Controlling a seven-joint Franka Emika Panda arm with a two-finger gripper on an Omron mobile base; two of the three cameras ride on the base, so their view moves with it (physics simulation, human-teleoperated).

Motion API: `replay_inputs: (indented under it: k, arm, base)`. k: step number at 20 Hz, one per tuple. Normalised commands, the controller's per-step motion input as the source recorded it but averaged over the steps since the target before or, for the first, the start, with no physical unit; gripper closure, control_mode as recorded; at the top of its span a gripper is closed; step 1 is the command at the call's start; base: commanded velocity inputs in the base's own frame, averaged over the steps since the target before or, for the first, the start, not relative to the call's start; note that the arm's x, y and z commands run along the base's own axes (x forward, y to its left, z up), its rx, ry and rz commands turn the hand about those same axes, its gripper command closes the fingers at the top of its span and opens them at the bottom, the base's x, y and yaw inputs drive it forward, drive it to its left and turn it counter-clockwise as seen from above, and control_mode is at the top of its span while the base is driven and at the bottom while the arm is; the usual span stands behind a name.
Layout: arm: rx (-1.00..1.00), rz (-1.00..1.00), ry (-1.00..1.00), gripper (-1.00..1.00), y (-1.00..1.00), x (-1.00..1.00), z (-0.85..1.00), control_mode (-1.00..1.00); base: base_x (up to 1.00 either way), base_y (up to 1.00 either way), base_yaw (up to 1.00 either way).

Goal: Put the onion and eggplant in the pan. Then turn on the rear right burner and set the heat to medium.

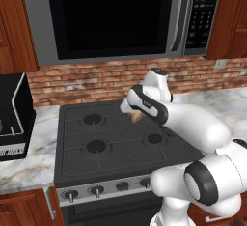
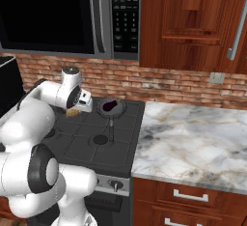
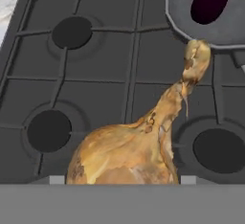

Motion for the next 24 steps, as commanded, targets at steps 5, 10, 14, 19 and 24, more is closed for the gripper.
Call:
replay_inputs:
  k: [5,10,14,19,24]
  arm:
    - [0.0,-0.1,0.16,1.0,-0.83,0.52,0.35,-1.0]
    - [0.0,-0.05,0.17,1.0,-0.64,0.7,0.16,-1.0]
    - [0.0,-0.04,0.1,1.0,-0.45,0.64,-0.08,-1.0]
    - [-0.01,-0.02,0.09,1.0,-0.23,0.47,-0.24,-1.0]
    - [0.0,-0.02,0.09,1.0,-0.16,0.39,0.0,-1.0]
  base:
    - [0.0,0.0,0.0]
    - [0.0,0.0,0.0]
    - [0.0,0.0,0.0]
    - [0.0,0.0,0.0]
    - [0.0,0.0,0.0]
